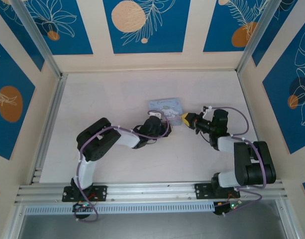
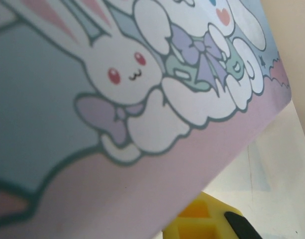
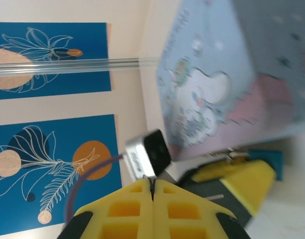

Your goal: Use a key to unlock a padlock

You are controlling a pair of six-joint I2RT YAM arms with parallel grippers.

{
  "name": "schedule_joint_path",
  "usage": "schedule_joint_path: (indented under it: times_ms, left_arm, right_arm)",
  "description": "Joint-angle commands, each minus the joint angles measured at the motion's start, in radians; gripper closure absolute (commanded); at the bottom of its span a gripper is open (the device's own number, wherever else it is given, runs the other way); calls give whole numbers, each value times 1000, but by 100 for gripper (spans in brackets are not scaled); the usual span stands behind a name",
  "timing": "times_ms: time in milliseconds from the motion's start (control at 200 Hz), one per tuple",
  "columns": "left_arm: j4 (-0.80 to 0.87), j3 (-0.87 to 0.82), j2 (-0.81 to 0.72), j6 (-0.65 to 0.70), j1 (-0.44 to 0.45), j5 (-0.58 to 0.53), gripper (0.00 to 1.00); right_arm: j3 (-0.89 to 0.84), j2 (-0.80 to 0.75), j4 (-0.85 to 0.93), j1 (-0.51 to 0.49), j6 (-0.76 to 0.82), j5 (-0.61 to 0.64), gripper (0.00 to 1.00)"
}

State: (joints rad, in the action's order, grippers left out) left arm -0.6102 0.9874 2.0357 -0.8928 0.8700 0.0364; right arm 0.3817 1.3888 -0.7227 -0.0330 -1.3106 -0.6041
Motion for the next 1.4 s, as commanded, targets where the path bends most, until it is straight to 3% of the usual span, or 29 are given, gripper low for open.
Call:
schedule_joint_path:
  times_ms: [0,420,1110,1395]
  left_arm:
    - [23,26,-38,-14,-22,92,100]
    - [-57,36,-51,-171,-61,210,100]
    - [-184,3,-103,-331,-81,224,100]
    - [-230,5,-91,-369,-96,266,100]
  right_arm:
    - [-53,-52,15,5,22,-21,100]
    - [-204,-173,73,-17,6,110,100]
    - [-217,-115,-49,-121,-136,328,100]
    - [-203,-44,-172,-134,-144,321,100]
